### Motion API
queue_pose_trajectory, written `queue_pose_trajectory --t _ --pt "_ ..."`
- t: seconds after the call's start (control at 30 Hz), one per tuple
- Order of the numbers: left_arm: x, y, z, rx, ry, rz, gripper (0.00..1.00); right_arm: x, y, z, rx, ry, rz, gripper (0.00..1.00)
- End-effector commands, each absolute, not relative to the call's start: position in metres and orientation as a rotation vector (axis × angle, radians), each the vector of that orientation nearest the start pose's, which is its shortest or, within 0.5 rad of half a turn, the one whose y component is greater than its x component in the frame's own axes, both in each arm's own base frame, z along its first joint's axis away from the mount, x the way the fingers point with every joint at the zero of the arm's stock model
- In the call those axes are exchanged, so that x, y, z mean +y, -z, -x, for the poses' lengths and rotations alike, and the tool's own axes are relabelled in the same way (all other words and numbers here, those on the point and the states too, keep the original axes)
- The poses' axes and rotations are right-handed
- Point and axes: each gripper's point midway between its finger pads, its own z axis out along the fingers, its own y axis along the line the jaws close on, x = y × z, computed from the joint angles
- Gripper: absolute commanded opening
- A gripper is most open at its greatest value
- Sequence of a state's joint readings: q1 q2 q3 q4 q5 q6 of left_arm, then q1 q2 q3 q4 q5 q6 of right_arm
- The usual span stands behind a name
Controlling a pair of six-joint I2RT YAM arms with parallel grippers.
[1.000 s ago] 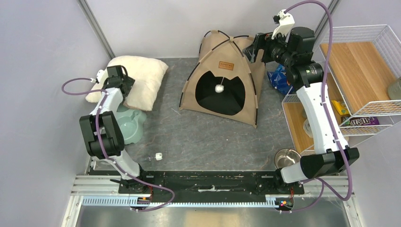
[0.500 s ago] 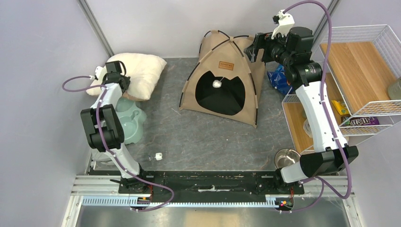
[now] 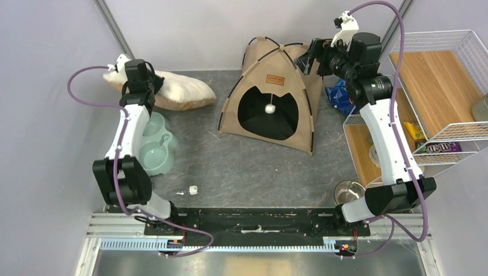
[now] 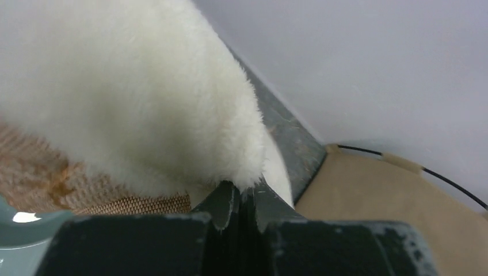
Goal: Set up the pet tent
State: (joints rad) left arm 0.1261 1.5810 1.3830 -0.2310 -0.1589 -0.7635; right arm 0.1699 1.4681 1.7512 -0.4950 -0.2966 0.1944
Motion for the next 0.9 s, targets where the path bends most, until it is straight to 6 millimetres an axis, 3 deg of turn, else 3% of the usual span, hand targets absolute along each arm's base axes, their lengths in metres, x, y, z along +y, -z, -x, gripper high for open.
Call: queue_pose_trajectory --t 0.0,0.23,0.33,0.47,0.73,0.87 --pt "0.046 -0.374 -0.464 1.557 0.23 0.703 0.02 0.142 -0.437 -0.404 1.755 -0.63 0.199 0.97" --pt "0.024 -0.428 -0.413 1.588 0.169 0.561 0.02 0.151 -0.425 -0.392 1.837 -0.708 0.214 0.96" --pt "-0.003 -0.446 -0.39 1.596 0.214 0.455 0.02 0.157 -0.429 -0.385 1.832 -0.758 0.219 0.96" --pt "-0.009 -0.47 -0.346 1.551 0.21 0.387 0.02 0.159 -0.43 -0.383 1.821 -0.783 0.204 0.96" --pt "-0.035 -0.494 -0.281 1.513 0.326 0.195 0.02 0.161 -0.427 -0.38 1.827 -0.834 0.141 0.96" --pt "-0.068 -0.504 -0.255 1.513 0.455 0.002 0.02 0.169 -0.425 -0.373 1.828 -0.909 0.131 0.96"
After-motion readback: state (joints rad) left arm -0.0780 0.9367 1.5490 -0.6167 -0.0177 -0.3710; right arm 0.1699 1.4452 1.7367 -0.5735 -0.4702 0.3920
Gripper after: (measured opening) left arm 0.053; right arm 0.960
